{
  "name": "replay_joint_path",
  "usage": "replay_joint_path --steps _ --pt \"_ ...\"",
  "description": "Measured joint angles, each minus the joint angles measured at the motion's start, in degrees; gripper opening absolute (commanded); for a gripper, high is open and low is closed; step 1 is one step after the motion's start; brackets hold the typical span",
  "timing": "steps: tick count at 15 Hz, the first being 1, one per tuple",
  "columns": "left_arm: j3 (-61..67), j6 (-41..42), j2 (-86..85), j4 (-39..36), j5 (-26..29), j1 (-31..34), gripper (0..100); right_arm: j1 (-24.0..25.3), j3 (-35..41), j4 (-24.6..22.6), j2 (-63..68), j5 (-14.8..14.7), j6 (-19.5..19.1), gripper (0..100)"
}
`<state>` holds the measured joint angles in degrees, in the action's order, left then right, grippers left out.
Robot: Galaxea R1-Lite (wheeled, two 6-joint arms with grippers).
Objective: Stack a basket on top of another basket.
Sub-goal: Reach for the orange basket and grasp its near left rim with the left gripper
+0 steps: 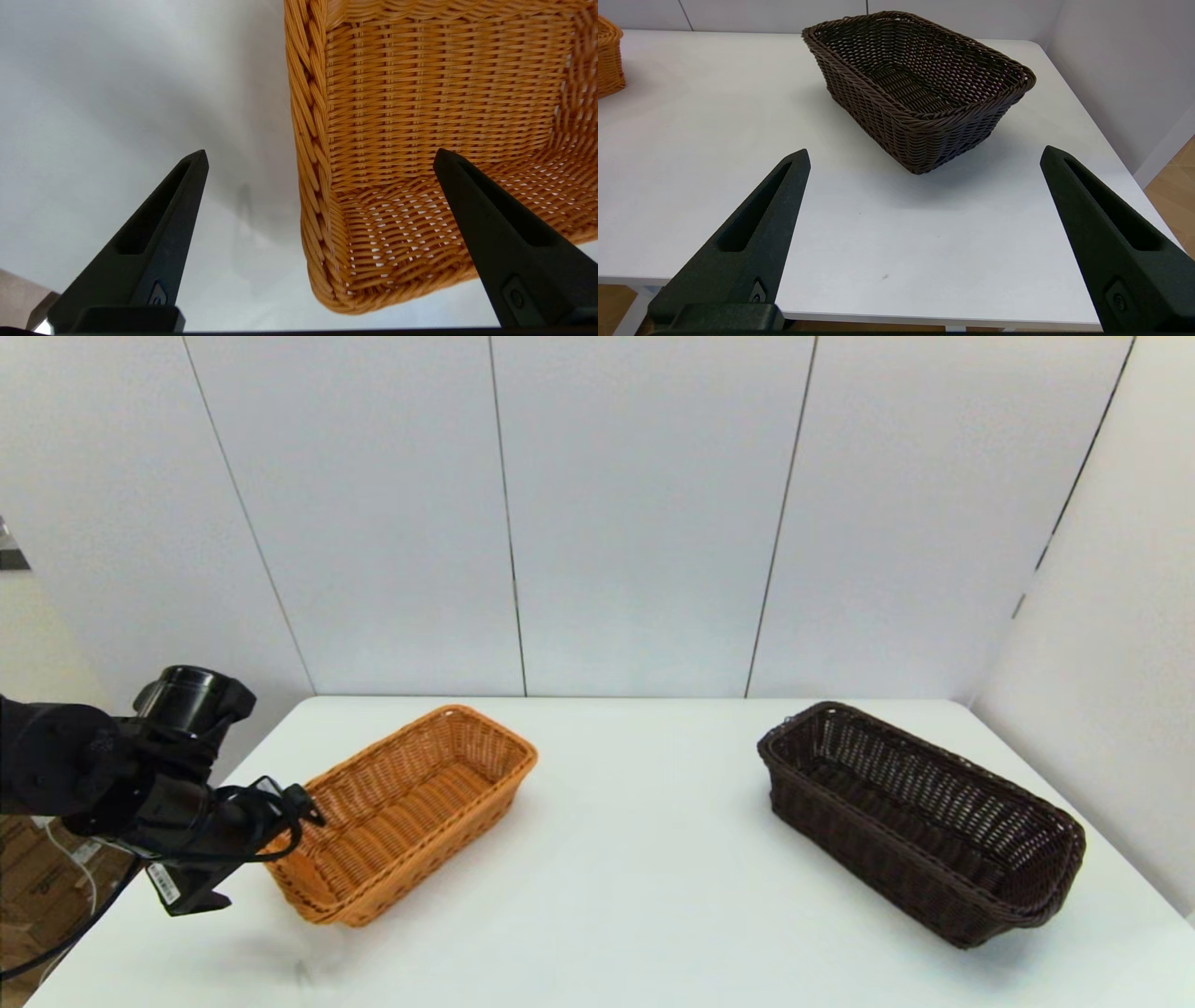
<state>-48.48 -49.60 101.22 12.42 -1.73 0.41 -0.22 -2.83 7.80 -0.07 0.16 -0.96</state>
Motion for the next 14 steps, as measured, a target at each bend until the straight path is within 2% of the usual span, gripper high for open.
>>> replay_joint_path --steps 6,9,10,14 --pt "-1.4 -0.1 6.9 -0.1 3.9 0.5 100 0.0 0.0 0.0 0.0 0.0 0.0 100" --pt "-1.9 -0.1 10.7 -0.1 8.6 2.6 100 0.0 0.0 0.0 0.0 0.0 0.0 100" --pt "-2.1 -0.1 11.7 -0.1 9.3 3.2 0 0.0 0.0 0.0 0.0 0.0 0.0 100" --pt "-2.6 0.3 13.0 -0.1 9.5 3.7 0 0.0 0.0 0.0 0.0 0.0 0.0 100"
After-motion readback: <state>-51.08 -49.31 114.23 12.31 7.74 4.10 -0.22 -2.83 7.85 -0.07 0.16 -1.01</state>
